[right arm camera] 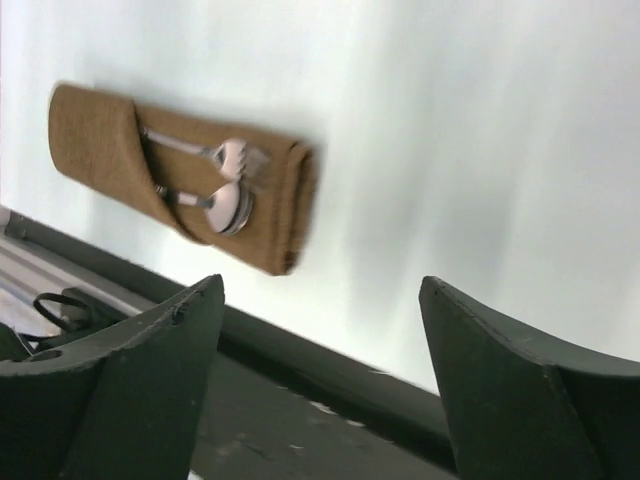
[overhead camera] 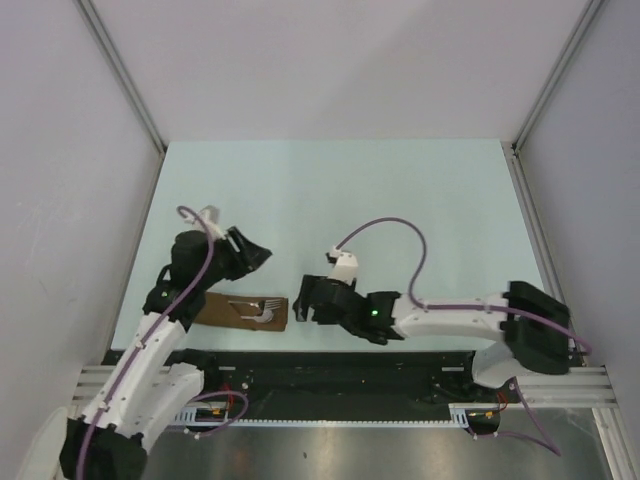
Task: Fold the napkin into a case and place the utensils inside
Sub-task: Reset both arms
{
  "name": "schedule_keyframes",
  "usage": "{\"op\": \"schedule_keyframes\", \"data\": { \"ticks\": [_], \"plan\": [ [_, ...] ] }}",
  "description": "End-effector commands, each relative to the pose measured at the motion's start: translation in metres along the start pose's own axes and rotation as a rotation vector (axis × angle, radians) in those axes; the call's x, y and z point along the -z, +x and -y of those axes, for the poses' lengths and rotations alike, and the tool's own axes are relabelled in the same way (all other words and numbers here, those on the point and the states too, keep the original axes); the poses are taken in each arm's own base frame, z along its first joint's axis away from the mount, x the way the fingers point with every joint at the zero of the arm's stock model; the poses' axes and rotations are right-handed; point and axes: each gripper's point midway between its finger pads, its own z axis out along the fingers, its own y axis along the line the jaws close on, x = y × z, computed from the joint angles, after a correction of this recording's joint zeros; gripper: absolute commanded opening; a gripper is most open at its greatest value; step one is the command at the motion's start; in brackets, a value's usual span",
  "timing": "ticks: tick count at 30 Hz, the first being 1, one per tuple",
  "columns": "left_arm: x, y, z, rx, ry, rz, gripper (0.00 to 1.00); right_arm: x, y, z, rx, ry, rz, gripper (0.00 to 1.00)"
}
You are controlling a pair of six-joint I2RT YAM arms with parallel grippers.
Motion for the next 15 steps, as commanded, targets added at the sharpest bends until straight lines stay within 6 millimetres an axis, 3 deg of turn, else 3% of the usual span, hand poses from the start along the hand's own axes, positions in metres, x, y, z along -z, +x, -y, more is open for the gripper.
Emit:
{"op": "schedule_keyframes", "data": {
  "ticks": [1, 2, 3, 4, 5, 6, 8, 10, 13, 15],
  "plan": [
    [0.004, 0.016, 0.089, -0.306, 0.266, 0.023, 0.58, 0.045, -0.049, 0.072, 0.209, 0.139, 0.174, 0.86],
    [0.004, 0.023, 0.095, -0.329, 0.284, 0.033, 0.58, 0.048, -0.039, 0.105, 0.228, 0.19, 0.173, 0.89],
    [0.001, 0.038, 0.093, -0.348, 0.295, 0.018, 0.58, 0.051, -0.035, 0.118, 0.246, 0.184, 0.171, 0.9],
    [0.005, 0.052, 0.11, -0.367, 0.371, 0.018, 0.59, 0.066, -0.045, 0.117, 0.193, 0.129, 0.214, 0.9],
    [0.005, 0.057, 0.112, -0.368, 0.381, 0.03, 0.6, 0.067, -0.031, 0.143, 0.195, 0.146, 0.205, 0.9],
    [0.002, 0.076, 0.101, -0.374, 0.377, -0.008, 0.6, 0.073, -0.031, 0.145, 0.166, 0.107, 0.217, 0.9],
    [0.01, 0.083, 0.115, -0.367, 0.447, 0.027, 0.63, 0.092, -0.041, 0.145, 0.068, 0.018, 0.276, 0.9],
    [0.012, 0.095, 0.113, -0.371, 0.459, 0.021, 0.64, 0.098, -0.038, 0.158, 0.047, -0.005, 0.296, 0.93],
    [0.021, 0.098, 0.121, -0.392, 0.497, 0.033, 0.66, 0.116, -0.05, 0.16, 0.004, -0.073, 0.367, 0.98],
    [0.033, 0.097, 0.134, -0.406, 0.563, 0.041, 0.69, 0.135, -0.063, 0.146, 0.008, -0.158, 0.399, 1.0]
  ]
}}
